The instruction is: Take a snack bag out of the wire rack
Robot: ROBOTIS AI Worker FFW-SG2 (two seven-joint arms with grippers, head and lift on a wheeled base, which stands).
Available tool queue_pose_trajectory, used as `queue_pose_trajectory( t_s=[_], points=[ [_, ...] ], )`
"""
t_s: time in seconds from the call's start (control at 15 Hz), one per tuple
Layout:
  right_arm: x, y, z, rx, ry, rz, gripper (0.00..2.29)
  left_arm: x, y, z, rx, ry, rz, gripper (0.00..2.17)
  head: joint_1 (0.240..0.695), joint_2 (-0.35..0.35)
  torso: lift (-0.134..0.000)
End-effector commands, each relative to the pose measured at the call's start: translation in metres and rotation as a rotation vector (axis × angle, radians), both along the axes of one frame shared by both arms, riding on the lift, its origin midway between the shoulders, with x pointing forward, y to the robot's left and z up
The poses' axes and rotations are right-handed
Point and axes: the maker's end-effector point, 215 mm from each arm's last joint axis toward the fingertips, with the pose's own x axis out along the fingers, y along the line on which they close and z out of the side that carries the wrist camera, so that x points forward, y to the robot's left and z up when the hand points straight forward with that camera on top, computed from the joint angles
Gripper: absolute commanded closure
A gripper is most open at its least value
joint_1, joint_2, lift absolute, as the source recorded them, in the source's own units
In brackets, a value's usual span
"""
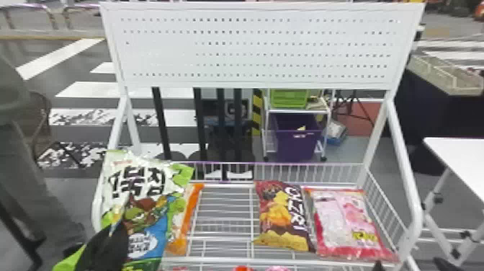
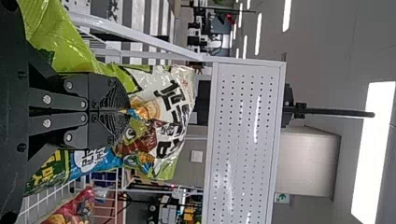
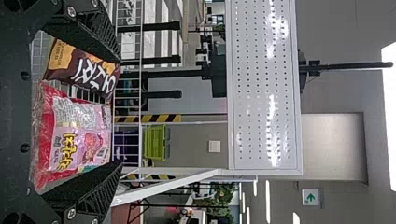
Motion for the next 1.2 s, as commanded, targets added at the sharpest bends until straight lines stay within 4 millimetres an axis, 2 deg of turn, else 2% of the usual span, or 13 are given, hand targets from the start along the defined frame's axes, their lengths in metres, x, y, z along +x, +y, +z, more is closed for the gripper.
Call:
queue_pose_trajectory(
  t_s=[0.0, 0.53, 0.67, 0.8, 0.93, 1.13],
  points=[
    [0.000, 0.000, 0.000, 0.000, 0.002, 0.000, 0.13, 0.000, 0.000, 0.000, 0.000, -0.001, -0.001, 2.11, 0.499, 0.000, 0.000],
    [0.001, 0.000, -0.002, -0.003, 0.006, 0.002, 0.13, 0.000, 0.000, 0.000, 0.001, -0.001, -0.002, 2.11, 0.499, 0.000, 0.000],
    [0.013, 0.000, -0.012, 0.003, 0.007, 0.003, 0.13, 0.000, -0.001, 0.002, 0.002, -0.004, -0.004, 2.11, 0.499, 0.000, 0.000],
    [0.047, 0.012, -0.028, 0.009, 0.000, 0.026, 0.13, 0.000, -0.001, 0.000, 0.001, 0.000, -0.004, 2.11, 0.499, 0.000, 0.000],
    [0.089, 0.035, -0.041, 0.002, 0.002, 0.056, 0.13, 0.000, -0.002, 0.000, -0.002, -0.001, -0.005, 2.11, 0.499, 0.000, 0.000],
    [0.151, 0.071, -0.091, 0.001, 0.151, 0.106, 0.13, 0.000, -0.002, 0.000, -0.001, 0.000, -0.006, 2.11, 0.499, 0.000, 0.000]
  ],
)
